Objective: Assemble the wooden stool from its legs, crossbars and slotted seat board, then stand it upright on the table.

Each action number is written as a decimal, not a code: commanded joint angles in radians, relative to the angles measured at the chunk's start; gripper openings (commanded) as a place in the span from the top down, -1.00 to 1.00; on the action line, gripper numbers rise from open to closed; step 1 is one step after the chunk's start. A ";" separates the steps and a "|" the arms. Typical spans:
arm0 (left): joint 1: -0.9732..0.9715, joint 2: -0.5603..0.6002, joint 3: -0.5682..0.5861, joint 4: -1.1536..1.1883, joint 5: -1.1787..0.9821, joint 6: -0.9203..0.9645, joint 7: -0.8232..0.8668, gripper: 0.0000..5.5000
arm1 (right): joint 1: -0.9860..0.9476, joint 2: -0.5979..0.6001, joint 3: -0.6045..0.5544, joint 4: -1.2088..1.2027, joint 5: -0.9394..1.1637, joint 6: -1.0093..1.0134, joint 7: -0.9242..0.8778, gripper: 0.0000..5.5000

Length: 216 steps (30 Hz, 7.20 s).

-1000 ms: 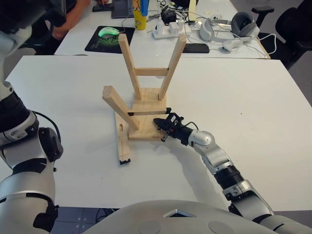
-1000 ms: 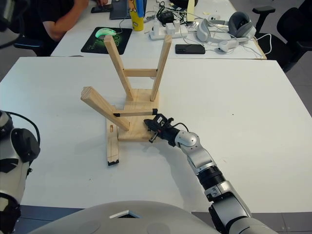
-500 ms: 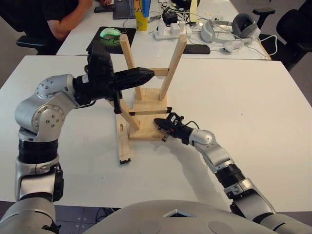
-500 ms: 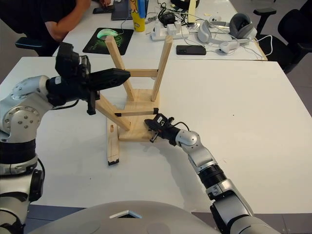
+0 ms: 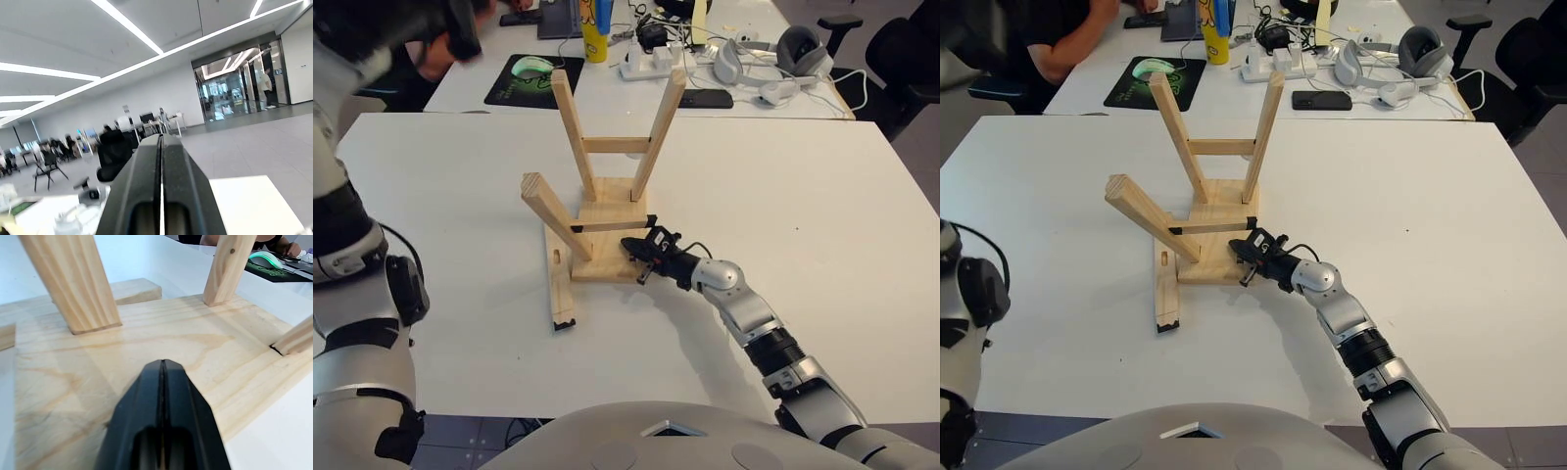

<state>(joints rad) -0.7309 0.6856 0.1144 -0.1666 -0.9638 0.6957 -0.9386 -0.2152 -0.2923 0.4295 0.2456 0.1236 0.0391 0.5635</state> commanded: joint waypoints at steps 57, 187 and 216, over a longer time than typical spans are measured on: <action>0.503 -0.216 -0.115 -0.081 0.519 0.490 0.687 -0.63 | 0.129 -0.070 0.146 0.190 -0.176 0.160 0.027 1.00; 0.520 -0.161 0.098 0.111 0.683 0.223 0.585 0.25 | 0.518 -0.430 -0.185 -0.484 -0.003 0.216 0.265 -0.96; 0.249 -0.128 0.135 0.197 0.638 0.101 0.507 0.25 | 0.402 -0.160 -0.181 -0.602 0.066 0.404 0.012 -0.96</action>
<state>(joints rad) -0.4079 0.5363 0.1911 0.0217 -0.2888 0.8333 -0.4106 0.1501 -0.3818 0.3117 -0.2516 0.0997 0.3373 0.5019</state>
